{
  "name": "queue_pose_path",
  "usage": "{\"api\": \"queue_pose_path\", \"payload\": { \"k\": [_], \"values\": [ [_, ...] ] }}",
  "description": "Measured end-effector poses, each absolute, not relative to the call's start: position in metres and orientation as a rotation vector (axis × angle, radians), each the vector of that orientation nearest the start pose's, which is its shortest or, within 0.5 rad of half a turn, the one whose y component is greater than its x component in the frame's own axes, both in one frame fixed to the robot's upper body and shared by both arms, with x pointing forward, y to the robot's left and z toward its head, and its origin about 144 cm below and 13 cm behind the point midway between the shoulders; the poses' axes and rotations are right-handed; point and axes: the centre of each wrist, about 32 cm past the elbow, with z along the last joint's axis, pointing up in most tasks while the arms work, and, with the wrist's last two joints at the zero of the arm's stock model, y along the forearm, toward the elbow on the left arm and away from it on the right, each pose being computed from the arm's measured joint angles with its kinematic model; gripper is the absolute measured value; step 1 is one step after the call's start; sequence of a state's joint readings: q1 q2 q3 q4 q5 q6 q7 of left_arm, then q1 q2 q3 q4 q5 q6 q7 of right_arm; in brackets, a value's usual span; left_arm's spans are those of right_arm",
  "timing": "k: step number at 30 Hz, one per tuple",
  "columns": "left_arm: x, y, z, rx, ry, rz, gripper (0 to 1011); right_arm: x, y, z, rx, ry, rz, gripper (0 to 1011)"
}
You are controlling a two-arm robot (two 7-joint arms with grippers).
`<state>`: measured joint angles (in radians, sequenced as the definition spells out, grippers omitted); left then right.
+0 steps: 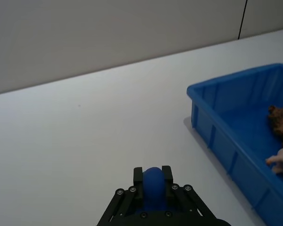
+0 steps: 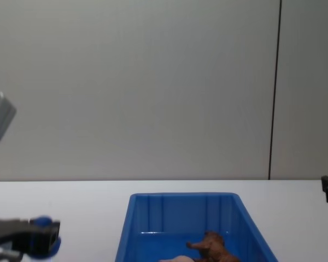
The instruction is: Pick up the two dolls from the table and place them into the box.
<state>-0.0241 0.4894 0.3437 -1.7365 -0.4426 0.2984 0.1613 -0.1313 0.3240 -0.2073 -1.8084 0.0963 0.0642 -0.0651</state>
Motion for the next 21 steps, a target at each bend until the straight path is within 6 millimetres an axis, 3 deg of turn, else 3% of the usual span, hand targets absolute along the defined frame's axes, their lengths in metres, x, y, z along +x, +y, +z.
{"api": "queue_pose_path", "payload": {
  "k": [21],
  "values": [
    [0.453, 0.237, 1.208, 0.108, -0.012, 1.162, 157, 0.413, -0.236, 1.168, -0.146, -0.148, -1.373, 1001]
  ]
}}
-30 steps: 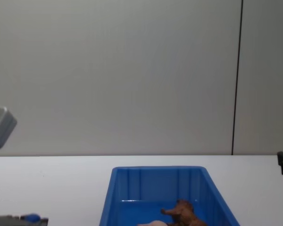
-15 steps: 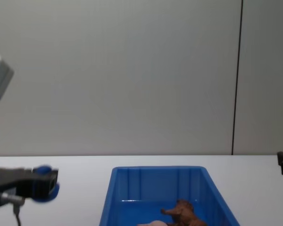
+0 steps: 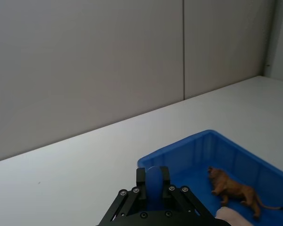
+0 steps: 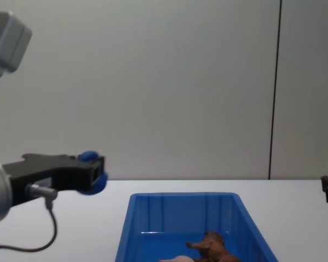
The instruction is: Pick up the two dolls from the table and place them into the box.
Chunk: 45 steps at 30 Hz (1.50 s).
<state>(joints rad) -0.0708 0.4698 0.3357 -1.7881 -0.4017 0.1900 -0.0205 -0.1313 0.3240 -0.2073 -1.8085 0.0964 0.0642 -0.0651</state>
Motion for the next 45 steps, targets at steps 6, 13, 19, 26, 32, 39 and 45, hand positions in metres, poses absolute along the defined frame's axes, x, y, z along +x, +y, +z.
{"api": "queue_pose_path", "payload": {
  "k": [6, 13, 19, 26, 32, 39, 45],
  "values": [
    [0.46, 0.23, 1.212, 0.074, -0.022, 1.08, 157, 0.413, -0.236, 1.168, -0.146, -0.148, -1.373, 1001],
    [0.47, 0.219, 1.213, 0.037, -0.022, 0.978, 158, 0.413, -0.236, 1.168, -0.146, -0.148, -1.373, 1001],
    [0.481, 0.21, 1.212, 0.017, -0.021, 0.911, 314, 0.413, -0.236, 1.168, -0.146, -0.148, -1.373, 1001],
    [0.49, 0.202, 1.211, 0.002, -0.023, 0.861, 552, 0.413, -0.236, 1.168, -0.146, -0.148, -1.373, 1001],
    [0.493, 0.199, 1.212, -0.004, -0.024, 0.84, 733, 0.413, -0.236, 1.168, -0.146, -0.148, -1.373, 1001],
    [0.496, 0.196, 1.212, -0.009, -0.025, 0.823, 952, 0.413, -0.236, 1.168, -0.146, -0.148, -1.373, 1001],
    [0.497, 0.195, 1.212, -0.011, -0.025, 0.815, 1001, 0.413, -0.236, 1.168, -0.146, -0.148, -1.373, 1001]
  ]
}}
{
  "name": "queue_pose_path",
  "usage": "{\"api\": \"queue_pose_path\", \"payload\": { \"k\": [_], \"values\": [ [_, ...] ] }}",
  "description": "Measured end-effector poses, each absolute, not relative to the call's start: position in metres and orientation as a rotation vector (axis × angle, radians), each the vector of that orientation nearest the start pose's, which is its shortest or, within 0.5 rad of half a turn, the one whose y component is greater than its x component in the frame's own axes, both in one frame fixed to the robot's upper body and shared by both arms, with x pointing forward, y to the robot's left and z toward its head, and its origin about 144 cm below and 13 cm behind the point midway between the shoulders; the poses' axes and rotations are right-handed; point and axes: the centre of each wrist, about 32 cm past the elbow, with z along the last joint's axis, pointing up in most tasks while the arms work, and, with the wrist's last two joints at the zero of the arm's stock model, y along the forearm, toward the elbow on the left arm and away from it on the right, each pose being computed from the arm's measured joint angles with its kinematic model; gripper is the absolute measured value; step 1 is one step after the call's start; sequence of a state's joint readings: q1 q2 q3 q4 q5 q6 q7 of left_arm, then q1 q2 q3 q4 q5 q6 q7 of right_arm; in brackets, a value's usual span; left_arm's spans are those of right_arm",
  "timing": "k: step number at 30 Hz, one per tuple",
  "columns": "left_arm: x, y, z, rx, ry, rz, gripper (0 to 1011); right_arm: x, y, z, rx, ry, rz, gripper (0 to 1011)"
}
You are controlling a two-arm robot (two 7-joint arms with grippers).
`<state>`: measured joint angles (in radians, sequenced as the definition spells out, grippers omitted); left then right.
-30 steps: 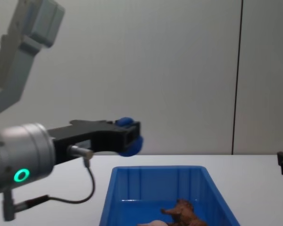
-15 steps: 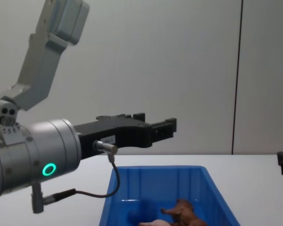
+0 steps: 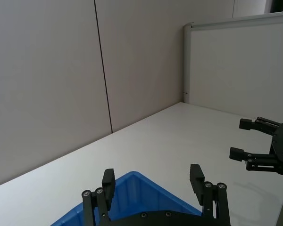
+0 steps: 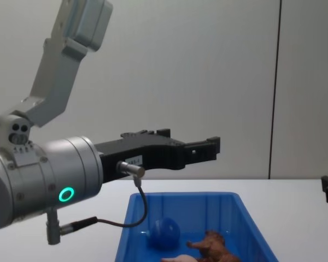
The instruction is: Pick up the two dolls from the table and place them into the box.
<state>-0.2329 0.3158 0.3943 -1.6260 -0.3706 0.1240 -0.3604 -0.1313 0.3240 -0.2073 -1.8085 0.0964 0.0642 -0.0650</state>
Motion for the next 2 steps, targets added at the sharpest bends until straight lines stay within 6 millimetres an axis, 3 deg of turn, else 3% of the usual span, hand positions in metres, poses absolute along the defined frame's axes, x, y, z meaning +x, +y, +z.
{"api": "queue_pose_path", "payload": {
  "k": [2],
  "values": [
    [0.4975, 0.1943, 1.2115, -0.011, -0.025, 0.813, 1001, 0.4125, -0.2358, 1.1681, -0.146, -0.148, -1.373, 1001]
  ]
}}
